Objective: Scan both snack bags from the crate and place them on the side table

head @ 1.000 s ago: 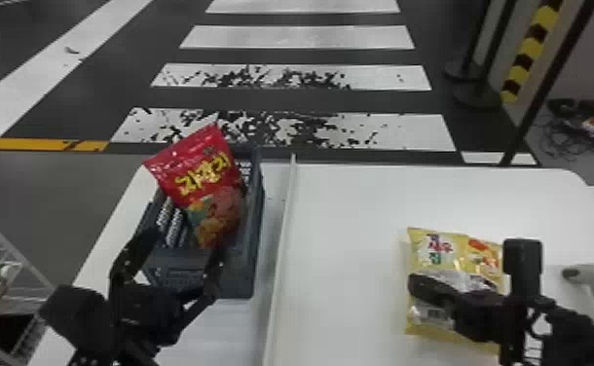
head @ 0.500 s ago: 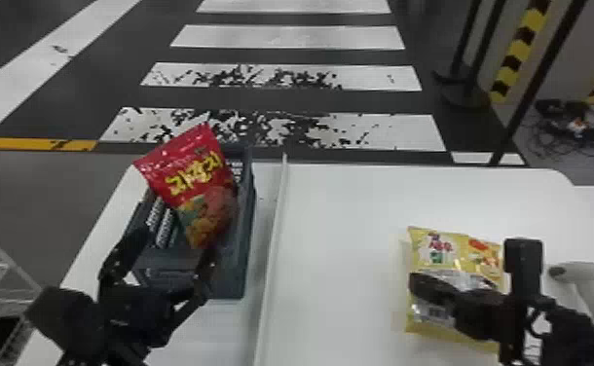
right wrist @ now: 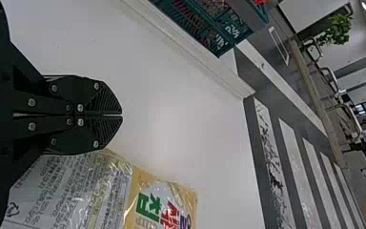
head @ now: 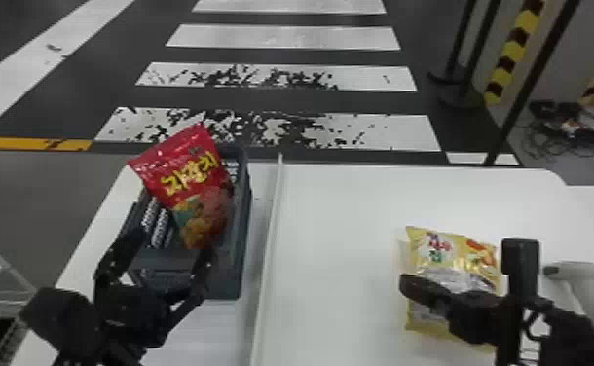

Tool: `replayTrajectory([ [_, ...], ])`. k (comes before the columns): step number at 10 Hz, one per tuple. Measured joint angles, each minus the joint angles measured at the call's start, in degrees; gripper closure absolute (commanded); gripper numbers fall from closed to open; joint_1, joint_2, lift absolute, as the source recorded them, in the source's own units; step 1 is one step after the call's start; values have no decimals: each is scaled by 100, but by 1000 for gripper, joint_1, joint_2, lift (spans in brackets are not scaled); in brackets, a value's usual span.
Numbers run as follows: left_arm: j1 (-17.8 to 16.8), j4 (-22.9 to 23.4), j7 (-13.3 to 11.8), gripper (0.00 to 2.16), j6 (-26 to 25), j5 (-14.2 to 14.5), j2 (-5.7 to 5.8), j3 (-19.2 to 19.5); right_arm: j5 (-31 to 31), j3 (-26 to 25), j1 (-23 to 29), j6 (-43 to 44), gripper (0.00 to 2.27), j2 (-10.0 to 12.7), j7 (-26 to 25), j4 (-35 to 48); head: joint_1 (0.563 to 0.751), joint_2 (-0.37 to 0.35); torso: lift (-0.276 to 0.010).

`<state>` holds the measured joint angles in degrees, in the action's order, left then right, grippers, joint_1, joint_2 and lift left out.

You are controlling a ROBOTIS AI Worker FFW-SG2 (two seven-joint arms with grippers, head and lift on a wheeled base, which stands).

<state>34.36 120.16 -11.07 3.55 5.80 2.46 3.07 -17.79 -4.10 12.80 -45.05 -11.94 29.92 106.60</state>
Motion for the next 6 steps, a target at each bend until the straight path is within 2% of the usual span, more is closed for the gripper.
replayTrajectory([
  [3,-4,-37,2,36,5,9,0,17,-79,91,193,-229,2256,9,74,240,695,77,-95],
  [6,-25,-81,2,36,18,18,0,18,51,73,313,-372,2256,9,75,239,695,74,-95],
])
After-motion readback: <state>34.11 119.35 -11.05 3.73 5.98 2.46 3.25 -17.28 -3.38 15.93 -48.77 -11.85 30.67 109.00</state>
